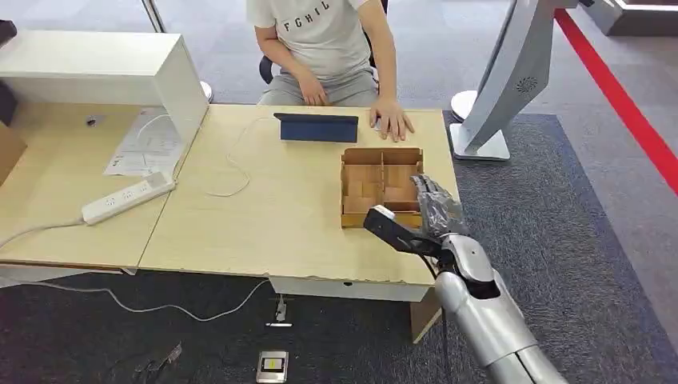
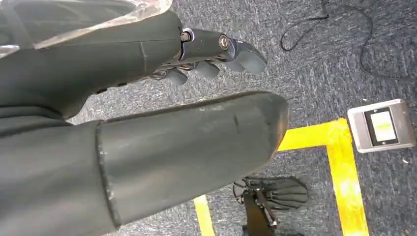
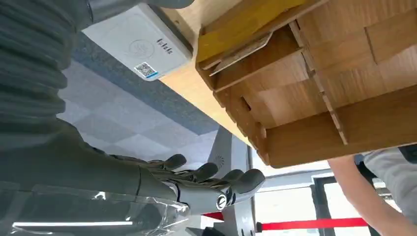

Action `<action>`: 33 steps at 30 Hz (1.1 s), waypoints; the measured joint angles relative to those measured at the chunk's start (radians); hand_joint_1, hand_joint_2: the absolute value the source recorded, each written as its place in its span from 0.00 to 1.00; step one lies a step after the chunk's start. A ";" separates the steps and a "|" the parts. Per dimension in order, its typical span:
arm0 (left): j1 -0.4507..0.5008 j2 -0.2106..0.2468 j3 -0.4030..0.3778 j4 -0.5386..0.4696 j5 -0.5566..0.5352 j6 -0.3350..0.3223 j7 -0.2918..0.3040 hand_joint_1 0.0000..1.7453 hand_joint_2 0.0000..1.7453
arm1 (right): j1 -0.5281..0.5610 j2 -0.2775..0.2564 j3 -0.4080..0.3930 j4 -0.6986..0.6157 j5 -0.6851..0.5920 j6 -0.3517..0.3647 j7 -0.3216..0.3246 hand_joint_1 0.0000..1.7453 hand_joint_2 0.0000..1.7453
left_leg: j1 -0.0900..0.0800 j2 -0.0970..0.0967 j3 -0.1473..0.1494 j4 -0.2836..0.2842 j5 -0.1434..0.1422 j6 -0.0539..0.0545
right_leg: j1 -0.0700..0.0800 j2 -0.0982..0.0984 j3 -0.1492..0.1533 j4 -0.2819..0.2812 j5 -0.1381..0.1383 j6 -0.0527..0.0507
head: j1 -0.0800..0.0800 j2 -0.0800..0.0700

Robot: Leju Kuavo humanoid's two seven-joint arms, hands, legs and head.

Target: Pass the card to the sensor for recognition and then transmit it.

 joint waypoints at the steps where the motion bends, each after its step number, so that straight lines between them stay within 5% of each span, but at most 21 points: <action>1: -0.001 0.000 0.000 0.000 0.000 0.000 0.002 0.00 0.00 | -0.003 0.002 0.000 0.006 0.002 -0.006 -0.001 0.00 1.00 | 0.000 0.000 0.000 0.000 0.000 0.000 | 0.000 0.000 0.000 0.000 0.000 0.000 | 0.000 0.000; 33: 0.010 0.004 -0.004 0.000 -0.015 -0.028 0.006 0.00 0.00 | -0.105 0.041 0.013 0.278 0.130 -0.130 -0.045 0.00 1.00 | 0.000 0.000 0.000 0.000 0.000 0.000 | 0.000 0.000 0.000 0.000 0.000 0.000 | 0.000 0.000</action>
